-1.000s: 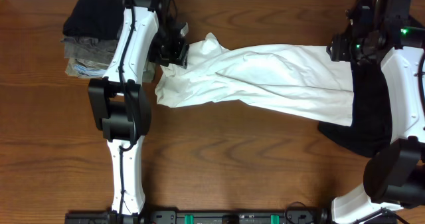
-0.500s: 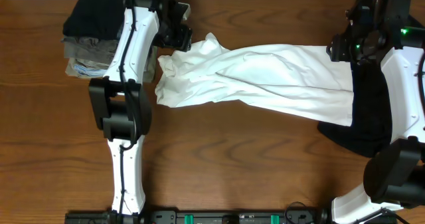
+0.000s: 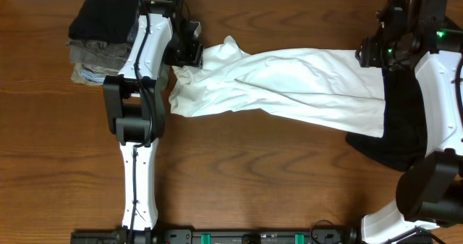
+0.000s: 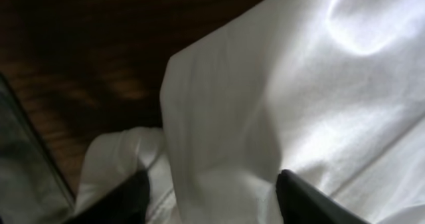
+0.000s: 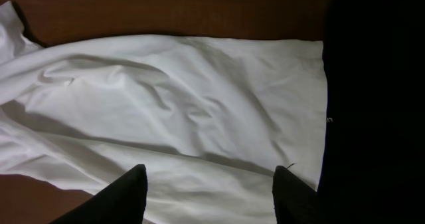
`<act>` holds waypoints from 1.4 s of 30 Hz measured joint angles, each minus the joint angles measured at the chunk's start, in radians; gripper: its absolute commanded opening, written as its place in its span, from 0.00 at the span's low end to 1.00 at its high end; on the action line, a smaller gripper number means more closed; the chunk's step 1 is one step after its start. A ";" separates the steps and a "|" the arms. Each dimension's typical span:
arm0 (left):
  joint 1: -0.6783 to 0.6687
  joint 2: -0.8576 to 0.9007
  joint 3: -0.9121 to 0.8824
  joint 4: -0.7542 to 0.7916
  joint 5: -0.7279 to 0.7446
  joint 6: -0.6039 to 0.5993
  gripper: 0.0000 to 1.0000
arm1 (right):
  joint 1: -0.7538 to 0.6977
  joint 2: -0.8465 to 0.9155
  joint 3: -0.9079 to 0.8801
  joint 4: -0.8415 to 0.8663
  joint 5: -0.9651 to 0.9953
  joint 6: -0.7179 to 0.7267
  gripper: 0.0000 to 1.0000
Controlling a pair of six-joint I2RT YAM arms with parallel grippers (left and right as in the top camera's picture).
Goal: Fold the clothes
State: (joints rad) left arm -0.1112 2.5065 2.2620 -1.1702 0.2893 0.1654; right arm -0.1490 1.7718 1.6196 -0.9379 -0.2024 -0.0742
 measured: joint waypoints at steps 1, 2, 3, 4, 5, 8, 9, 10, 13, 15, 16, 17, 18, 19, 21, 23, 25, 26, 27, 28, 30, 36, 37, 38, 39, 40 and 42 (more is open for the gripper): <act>0.000 0.000 0.000 0.003 0.000 -0.004 0.40 | 0.000 0.000 0.000 0.000 0.000 0.000 0.59; 0.000 0.000 0.000 0.004 0.002 -0.012 0.33 | 0.000 0.000 0.000 0.001 0.000 0.000 0.59; -0.001 0.000 0.000 0.005 0.003 -0.018 0.24 | 0.000 0.000 0.000 0.002 0.000 0.000 0.60; -0.001 0.000 0.002 0.006 0.008 -0.018 0.20 | 0.000 0.000 0.000 0.004 0.000 0.000 0.60; -0.001 0.000 0.005 0.006 0.015 -0.021 0.15 | 0.000 0.000 0.000 0.006 0.000 0.000 0.60; -0.001 0.000 0.013 0.006 0.051 -0.028 0.06 | 0.000 0.005 0.000 0.007 0.000 0.000 0.58; -0.001 -0.001 0.017 -0.003 0.066 -0.031 0.06 | 0.000 0.008 0.000 0.007 0.000 0.000 0.57; -0.001 -0.002 0.018 -0.014 0.078 -0.031 0.06 | 0.000 0.014 0.000 0.007 0.000 0.000 0.56; -0.001 -0.009 0.018 -0.065 0.102 -0.031 0.06 | 0.000 0.032 0.000 0.007 0.000 0.000 0.56; -0.001 -0.019 0.018 -0.079 0.109 -0.031 0.06 | 0.000 0.044 0.000 0.014 0.000 0.000 0.56; -0.001 -0.027 0.018 -0.080 0.113 -0.031 0.06 | 0.000 0.047 0.000 0.020 0.000 0.000 0.56; -0.001 -0.035 0.018 -0.078 0.116 -0.030 0.06 | 0.000 0.050 0.000 0.028 0.000 0.000 0.56; -0.001 -0.046 0.018 -0.077 0.119 -0.030 0.06 | 0.000 0.051 0.000 0.034 0.000 0.000 0.57; -0.001 -0.060 0.018 -0.074 0.120 -0.029 0.06 | 0.000 0.051 0.000 0.040 0.000 0.000 0.57; -0.001 -0.101 0.018 -0.061 0.124 -0.026 0.06 | 0.000 0.051 0.000 0.044 0.000 0.000 0.57; -0.001 -0.143 0.018 -0.055 0.124 -0.018 0.06 | 0.000 0.051 0.000 0.045 0.000 0.000 0.57; -0.001 -0.194 0.018 -0.055 0.125 -0.008 0.06 | 0.000 0.051 0.000 0.045 0.000 0.000 0.57; -0.001 -0.225 0.018 -0.057 0.127 -0.007 0.06 | 0.000 0.051 0.000 0.045 0.000 0.000 0.57; -0.001 -0.244 0.019 -0.062 0.127 -0.004 0.06 | 0.000 0.051 0.000 0.045 0.000 0.000 0.57; -0.001 -0.261 0.026 -0.074 0.127 -0.003 0.06 | 0.000 0.051 0.000 0.045 0.000 0.000 0.57; -0.001 -0.284 0.035 -0.105 0.130 0.003 0.06 | 0.000 0.051 0.000 0.045 0.000 0.000 0.56; -0.015 -0.279 0.030 -0.181 0.130 0.048 0.05 | 0.000 0.051 0.000 0.045 0.000 0.000 0.57; -0.020 -0.279 0.027 -0.193 0.130 0.056 0.06 | 0.000 0.051 0.000 0.046 0.000 0.000 0.57; -0.027 -0.279 0.024 -0.209 0.130 0.068 0.06 | 0.000 0.051 0.000 0.046 0.000 0.000 0.57; -0.038 -0.279 0.018 -0.223 0.130 0.080 0.06 | 0.000 0.051 0.000 0.046 0.000 0.000 0.57; -0.045 -0.279 0.013 -0.230 0.130 0.090 0.07 | 0.000 0.051 0.000 0.047 0.000 0.000 0.56; -0.067 -0.279 -0.006 -0.238 0.127 0.114 0.14 | 0.000 0.051 0.000 0.046 0.000 0.000 0.57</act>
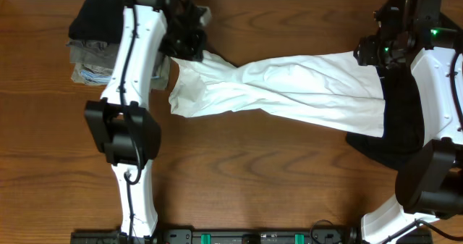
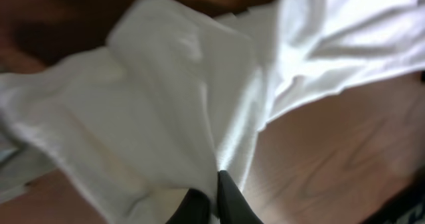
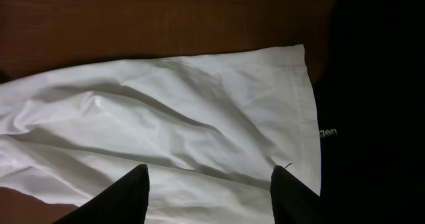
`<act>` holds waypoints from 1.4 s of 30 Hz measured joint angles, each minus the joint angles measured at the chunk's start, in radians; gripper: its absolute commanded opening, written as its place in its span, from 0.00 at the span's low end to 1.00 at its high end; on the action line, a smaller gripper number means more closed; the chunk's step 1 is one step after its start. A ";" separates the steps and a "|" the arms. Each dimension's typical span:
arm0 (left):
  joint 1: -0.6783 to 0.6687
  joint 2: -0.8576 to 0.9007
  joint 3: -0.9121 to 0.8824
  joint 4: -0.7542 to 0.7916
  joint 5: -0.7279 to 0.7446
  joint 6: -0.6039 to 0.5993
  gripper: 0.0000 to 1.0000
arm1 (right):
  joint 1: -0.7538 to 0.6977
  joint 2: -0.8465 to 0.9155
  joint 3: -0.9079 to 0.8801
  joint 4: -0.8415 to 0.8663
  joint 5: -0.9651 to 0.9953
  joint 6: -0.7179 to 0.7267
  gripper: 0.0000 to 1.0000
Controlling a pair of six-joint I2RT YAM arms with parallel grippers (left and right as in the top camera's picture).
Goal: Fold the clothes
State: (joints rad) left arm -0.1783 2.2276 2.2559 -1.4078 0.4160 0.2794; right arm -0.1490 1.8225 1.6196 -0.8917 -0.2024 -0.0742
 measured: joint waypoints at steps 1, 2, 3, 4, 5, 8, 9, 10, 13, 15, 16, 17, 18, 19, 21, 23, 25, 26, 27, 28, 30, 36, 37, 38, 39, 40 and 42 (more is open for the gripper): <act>-0.009 0.000 -0.012 0.004 -0.006 0.008 0.16 | 0.000 0.000 0.000 0.000 0.000 0.000 0.57; -0.019 0.000 -0.027 0.006 -0.016 0.014 0.23 | 0.000 0.000 0.000 -0.001 0.000 0.000 0.57; -0.027 0.000 -0.042 0.006 -0.028 0.015 0.25 | 0.000 0.000 0.000 -0.001 0.000 0.000 0.57; -0.035 0.000 -0.063 0.010 -0.046 0.017 0.25 | 0.000 0.000 0.000 -0.001 0.000 0.000 0.57; -0.041 0.000 -0.087 0.009 -0.068 0.023 0.27 | 0.000 0.000 0.000 -0.002 0.000 0.000 0.57; -0.043 0.000 -0.143 0.008 -0.132 0.033 0.31 | 0.000 0.000 0.000 -0.002 0.000 0.000 0.58; -0.041 0.000 -0.155 0.007 -0.147 0.033 0.32 | 0.000 0.000 0.000 -0.002 0.000 -0.001 0.58; -0.037 0.000 -0.166 0.006 -0.166 0.034 0.34 | 0.000 0.000 0.000 -0.002 0.000 -0.002 0.58; -0.019 0.000 -0.178 0.002 -0.196 0.039 0.41 | 0.000 0.000 0.000 -0.002 0.000 -0.003 0.58; -0.007 0.000 -0.179 0.005 -0.210 0.040 0.49 | 0.000 0.000 0.000 -0.002 -0.001 -0.003 0.58; -0.001 0.000 -0.179 0.012 -0.215 0.038 0.52 | 0.000 0.000 0.000 -0.002 -0.002 -0.003 0.58; 0.002 0.000 -0.179 0.020 -0.218 0.039 0.56 | 0.000 0.000 0.000 -0.002 -0.003 -0.003 0.58; 0.006 0.000 -0.180 0.036 -0.221 0.040 0.59 | 0.000 0.000 0.000 -0.002 -0.003 -0.003 0.58; 0.008 0.000 -0.180 0.056 -0.223 0.040 0.60 | 0.000 0.000 0.000 -0.002 -0.004 -0.003 0.58; 0.008 0.000 -0.181 0.105 -0.224 0.036 0.61 | 0.000 0.000 0.000 -0.002 -0.004 -0.003 0.58; 0.008 0.000 -0.182 0.177 -0.207 0.035 0.62 | 0.000 0.000 0.000 -0.002 -0.004 -0.003 0.58; 0.007 0.000 -0.182 0.241 -0.181 0.036 0.65 | 0.000 0.000 0.000 -0.002 -0.004 -0.003 0.58; 0.007 0.000 -0.182 0.271 -0.169 0.036 0.65 | 0.000 0.000 0.000 -0.002 -0.005 -0.003 0.58; 0.007 0.000 -0.182 0.294 -0.156 0.036 0.65 | 0.000 0.000 0.000 -0.002 -0.006 -0.003 0.58; 0.007 0.000 -0.182 0.310 -0.148 0.037 0.66 | 0.000 0.000 0.000 -0.002 -0.007 -0.003 0.58; 0.007 0.000 -0.182 0.332 -0.130 0.036 0.66 | 0.000 0.000 0.000 -0.002 -0.009 -0.003 0.58; 0.007 0.037 -0.182 0.346 -0.101 0.036 0.65 | 0.000 0.000 0.000 -0.002 -0.025 -0.003 0.58; 0.007 0.055 -0.182 0.346 -0.100 0.036 0.65 | 0.000 0.000 0.000 -0.002 -0.027 -0.003 0.58; 0.007 0.072 -0.182 0.346 -0.099 0.036 0.64 | 0.000 0.000 0.000 -0.002 -0.027 -0.003 0.58; 0.007 0.095 -0.182 0.346 -0.096 0.036 0.65 | 0.000 0.000 0.000 -0.002 -0.028 -0.003 0.58; 0.006 0.115 -0.182 0.347 -0.089 0.036 0.64 | 0.000 0.000 0.000 -0.002 -0.029 -0.003 0.58; 0.006 0.151 -0.182 0.347 -0.075 0.036 0.62 | 0.000 0.000 0.000 -0.002 -0.030 -0.003 0.58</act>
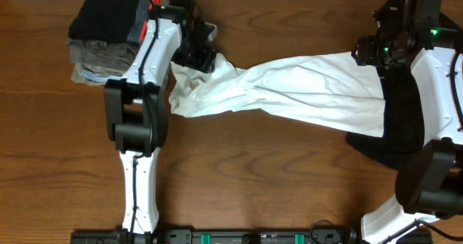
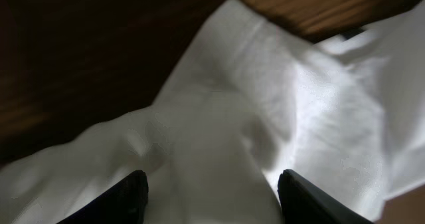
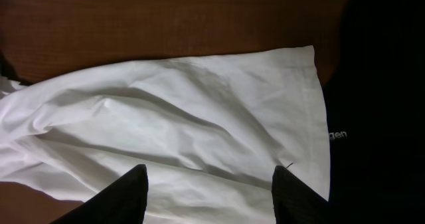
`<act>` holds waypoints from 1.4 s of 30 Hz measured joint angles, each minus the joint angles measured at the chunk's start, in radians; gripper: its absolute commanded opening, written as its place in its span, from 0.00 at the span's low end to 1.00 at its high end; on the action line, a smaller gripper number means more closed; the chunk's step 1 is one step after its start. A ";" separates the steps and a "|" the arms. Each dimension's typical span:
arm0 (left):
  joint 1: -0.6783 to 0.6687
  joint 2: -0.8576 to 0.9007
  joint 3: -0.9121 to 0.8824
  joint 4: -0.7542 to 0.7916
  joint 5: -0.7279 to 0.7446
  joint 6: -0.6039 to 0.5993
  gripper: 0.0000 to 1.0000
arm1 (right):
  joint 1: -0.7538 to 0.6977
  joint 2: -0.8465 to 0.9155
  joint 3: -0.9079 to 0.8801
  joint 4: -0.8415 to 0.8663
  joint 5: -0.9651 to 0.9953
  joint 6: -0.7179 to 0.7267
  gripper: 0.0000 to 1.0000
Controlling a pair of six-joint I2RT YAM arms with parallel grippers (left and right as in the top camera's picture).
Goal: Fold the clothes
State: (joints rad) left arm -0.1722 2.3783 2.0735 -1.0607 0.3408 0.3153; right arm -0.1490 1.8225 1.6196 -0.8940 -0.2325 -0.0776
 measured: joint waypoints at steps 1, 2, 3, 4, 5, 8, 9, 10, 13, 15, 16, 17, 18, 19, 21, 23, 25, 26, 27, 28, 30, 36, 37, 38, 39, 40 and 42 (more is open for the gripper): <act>0.000 0.011 -0.002 0.000 0.005 0.000 0.54 | 0.000 0.000 0.000 0.000 0.000 0.000 0.58; 0.000 0.017 -0.003 0.001 0.010 -0.005 0.46 | 0.000 0.000 0.000 0.000 0.000 0.000 0.58; 0.000 0.019 -0.003 0.003 0.016 -0.008 0.38 | 0.000 0.000 0.000 0.000 0.000 0.000 0.58; 0.000 0.019 -0.003 0.010 0.022 -0.003 0.30 | 0.000 0.000 0.000 0.000 0.000 0.000 0.58; 0.000 0.019 -0.003 0.014 0.025 -0.005 0.24 | 0.000 0.000 0.000 0.000 0.000 0.000 0.57; 0.000 0.019 -0.003 0.018 0.031 -0.005 0.09 | 0.000 0.000 0.000 0.000 0.000 0.000 0.58; 0.000 0.019 -0.003 0.018 0.032 -0.007 0.06 | 0.000 0.000 0.000 0.000 0.000 0.000 0.58; 0.000 0.019 -0.001 0.017 0.034 -0.007 0.06 | 0.000 0.000 0.000 0.000 0.000 0.000 0.58; 0.000 0.018 0.011 0.017 0.038 -0.011 0.06 | 0.000 0.000 0.000 0.002 0.000 0.000 0.59; 0.000 0.015 0.023 0.011 0.038 -0.016 0.06 | 0.000 0.000 0.000 0.002 0.000 0.000 0.59; 0.000 0.008 0.030 0.009 0.038 -0.019 0.06 | 0.000 0.000 0.000 0.002 0.000 0.000 0.59; 0.000 0.000 0.033 0.008 0.038 -0.021 0.06 | 0.000 0.000 0.000 0.002 0.000 0.000 0.59; 0.000 -0.015 0.035 0.006 0.038 -0.023 0.06 | 0.000 0.000 0.000 0.003 0.000 0.000 0.59; 0.000 -0.038 0.035 0.006 0.038 -0.024 0.06 | 0.000 0.000 0.000 0.003 0.000 0.000 0.59; 0.000 -0.083 0.035 0.005 0.037 -0.025 0.06 | 0.000 0.000 0.000 0.002 0.000 0.000 0.59; 0.000 -0.143 0.044 -0.006 0.031 -0.027 0.06 | 0.000 0.000 0.000 0.000 0.000 0.000 0.59; 0.000 -0.192 0.059 -0.018 0.026 -0.027 0.06 | 0.000 0.000 0.000 -0.005 0.000 0.000 0.59; 0.000 -0.212 0.068 -0.030 0.026 -0.027 0.06 | 0.000 0.000 0.000 -0.006 0.000 0.000 0.59; 0.000 -0.228 0.076 -0.049 0.026 -0.027 0.06 | 0.000 0.000 0.000 -0.006 0.000 0.000 0.59; 0.000 -0.239 0.080 -0.073 0.026 -0.027 0.06 | 0.000 0.000 0.000 -0.005 0.000 0.000 0.59; 0.000 -0.245 0.081 -0.113 0.025 -0.027 0.06 | 0.000 0.000 0.000 0.005 0.000 -0.001 0.59; 0.000 -0.232 0.080 -0.144 0.019 -0.027 0.06 | 0.000 0.019 0.000 0.063 0.000 -0.009 0.59; 0.000 -0.232 0.080 -0.144 0.019 -0.027 0.06 | 0.000 0.027 0.000 0.067 0.000 -0.009 0.59; 0.000 -0.232 0.080 -0.144 0.019 -0.027 0.06 | 0.000 0.036 0.000 0.070 0.000 -0.010 0.58; 0.000 -0.232 0.080 -0.144 0.019 -0.027 0.06 | 0.000 0.050 0.000 0.075 0.002 -0.011 0.58; 0.000 -0.232 0.080 -0.143 0.019 -0.027 0.06 | 0.000 0.066 0.000 0.079 0.004 -0.011 0.58; 0.000 -0.232 0.080 -0.143 0.019 -0.027 0.06 | 0.000 0.102 0.000 0.092 0.008 -0.011 0.56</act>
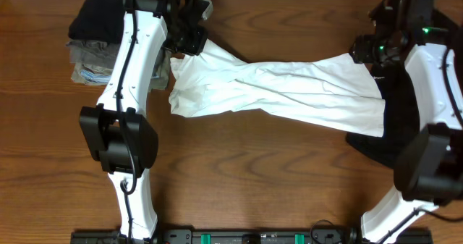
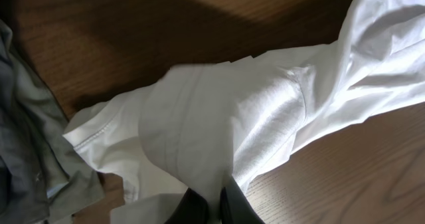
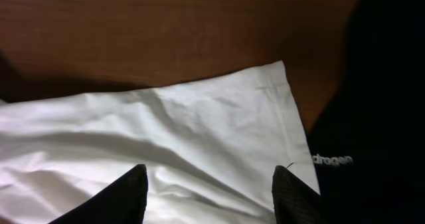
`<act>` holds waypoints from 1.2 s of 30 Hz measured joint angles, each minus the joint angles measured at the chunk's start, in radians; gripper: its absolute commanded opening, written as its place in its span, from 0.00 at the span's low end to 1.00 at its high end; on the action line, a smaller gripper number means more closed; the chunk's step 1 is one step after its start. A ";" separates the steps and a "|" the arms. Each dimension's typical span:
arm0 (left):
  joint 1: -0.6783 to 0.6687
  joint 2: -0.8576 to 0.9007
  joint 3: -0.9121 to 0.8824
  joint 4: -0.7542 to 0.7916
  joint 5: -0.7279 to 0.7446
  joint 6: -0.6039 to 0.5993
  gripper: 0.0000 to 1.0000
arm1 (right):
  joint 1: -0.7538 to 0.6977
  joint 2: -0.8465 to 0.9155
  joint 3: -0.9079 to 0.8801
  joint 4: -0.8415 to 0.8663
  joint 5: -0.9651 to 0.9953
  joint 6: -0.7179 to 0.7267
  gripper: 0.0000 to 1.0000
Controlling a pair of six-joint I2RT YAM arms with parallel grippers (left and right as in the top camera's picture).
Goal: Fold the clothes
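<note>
A white shirt [image 1: 282, 88] lies stretched across the table's far half, twisted near its left end. My left gripper [image 1: 189, 43] is shut on a fold of the white shirt [image 2: 219, 124] at its upper left, lifting that end. My right gripper [image 1: 367, 50] hovers open over the shirt's right hem [image 3: 219, 117], its fingers [image 3: 126, 194] spread wide with nothing between them. A black garment [image 1: 401, 121] lies under the shirt's right end, and its printed edge [image 3: 358, 117] shows in the right wrist view.
A stack of folded dark and grey clothes [image 1: 101, 38] sits at the far left corner, its grey cloth [image 2: 26, 157] close beside the held shirt end. Bare wood table [image 1: 253, 179] spreads in front of the shirt.
My left gripper was open over the shirt's left end; now it is shut on a fold there, farther back. The right gripper has shifted slightly toward the hem's far corner.
At first both grippers stood open at the shirt's two ends. Then the left was shut on the left end, with the shirt twisted. It was open again over the cloth, and now grips it once more. The right stayed open throughout.
</note>
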State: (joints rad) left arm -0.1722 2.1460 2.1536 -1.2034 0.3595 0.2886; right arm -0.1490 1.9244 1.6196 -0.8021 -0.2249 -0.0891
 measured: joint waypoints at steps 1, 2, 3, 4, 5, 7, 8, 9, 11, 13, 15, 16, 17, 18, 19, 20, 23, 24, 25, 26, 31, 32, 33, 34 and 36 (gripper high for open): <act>0.000 0.000 0.000 0.001 0.000 0.000 0.06 | 0.000 0.019 0.000 0.011 0.002 0.000 0.54; 0.000 0.000 0.000 0.003 0.000 0.000 0.06 | 0.000 0.042 0.000 0.023 0.005 -0.002 0.51; 0.000 0.000 0.000 0.005 0.000 0.000 0.06 | 0.000 0.067 0.000 0.035 0.008 -0.003 0.49; 0.000 0.000 0.000 0.005 0.000 0.000 0.06 | 0.000 0.092 0.000 0.046 0.010 -0.003 0.46; 0.000 0.000 0.000 0.005 0.000 0.000 0.06 | 0.000 0.115 0.000 0.052 0.013 -0.004 0.45; 0.000 0.000 0.000 0.005 0.000 0.000 0.06 | -0.002 0.154 0.000 0.056 0.016 -0.001 0.43; 0.000 0.000 0.000 0.005 0.000 0.000 0.06 | -0.002 0.173 0.000 0.054 0.020 0.006 0.42; 0.000 0.000 0.000 0.005 0.000 0.000 0.06 | -0.004 0.188 0.000 0.048 0.024 0.017 0.42; 0.000 0.000 0.000 0.006 0.000 -0.001 0.06 | -0.011 0.203 0.000 0.031 0.033 0.038 0.42; 0.000 0.000 0.000 0.005 0.000 -0.003 0.06 | -0.027 0.207 0.000 0.006 0.039 0.060 0.42; 0.000 0.000 0.000 0.005 0.000 -0.004 0.06 | -0.048 0.207 0.000 -0.020 0.043 0.082 0.40; 0.000 0.000 0.000 0.005 0.000 -0.004 0.06 | -0.063 0.207 0.000 -0.038 0.045 0.090 0.39; 0.000 0.000 0.000 0.005 0.000 -0.004 0.06 | -0.075 0.207 0.000 -0.063 0.047 0.098 0.39; 0.000 0.000 0.000 0.005 0.000 -0.005 0.06 | -0.086 0.207 0.000 -0.082 0.050 0.104 0.39; 0.000 0.000 0.000 0.005 0.000 -0.007 0.06 | -0.097 0.207 0.000 -0.101 0.053 0.109 0.41; 0.000 0.000 0.000 0.005 0.000 -0.008 0.06 | -0.107 0.207 0.000 -0.110 0.056 0.114 0.43; 0.000 0.000 0.000 0.005 0.000 -0.016 0.06 | -0.123 0.207 0.000 -0.080 0.062 0.124 0.48; 0.000 0.000 0.000 0.005 0.000 -0.019 0.06 | -0.124 0.207 0.000 -0.053 0.064 0.124 0.49; 0.000 0.000 0.000 0.006 0.000 -0.022 0.06 | -0.124 0.207 0.000 -0.026 0.064 0.122 0.50; 0.000 0.000 0.000 0.006 0.000 -0.023 0.06 | -0.124 0.207 0.000 0.002 0.062 0.122 0.52; 0.000 0.000 0.000 0.006 0.000 -0.023 0.06 | -0.116 0.207 0.000 0.172 0.049 0.091 0.54; 0.000 0.000 0.000 0.006 0.000 -0.023 0.06 | -0.113 0.208 0.000 0.204 0.046 0.082 0.54; 0.000 0.000 0.000 0.006 0.000 -0.023 0.06 | -0.108 0.208 0.000 0.227 0.045 0.076 0.54; 0.000 0.000 0.000 0.006 0.000 -0.023 0.06 | -0.101 0.209 0.000 0.249 0.043 0.069 0.54; 0.000 0.000 0.000 0.006 0.000 -0.023 0.06 | -0.088 0.218 0.000 0.301 0.042 0.055 0.54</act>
State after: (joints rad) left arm -0.1722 2.1460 2.1536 -1.1973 0.3595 0.2653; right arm -0.2371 2.1422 1.6196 -0.5014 -0.1829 -0.0338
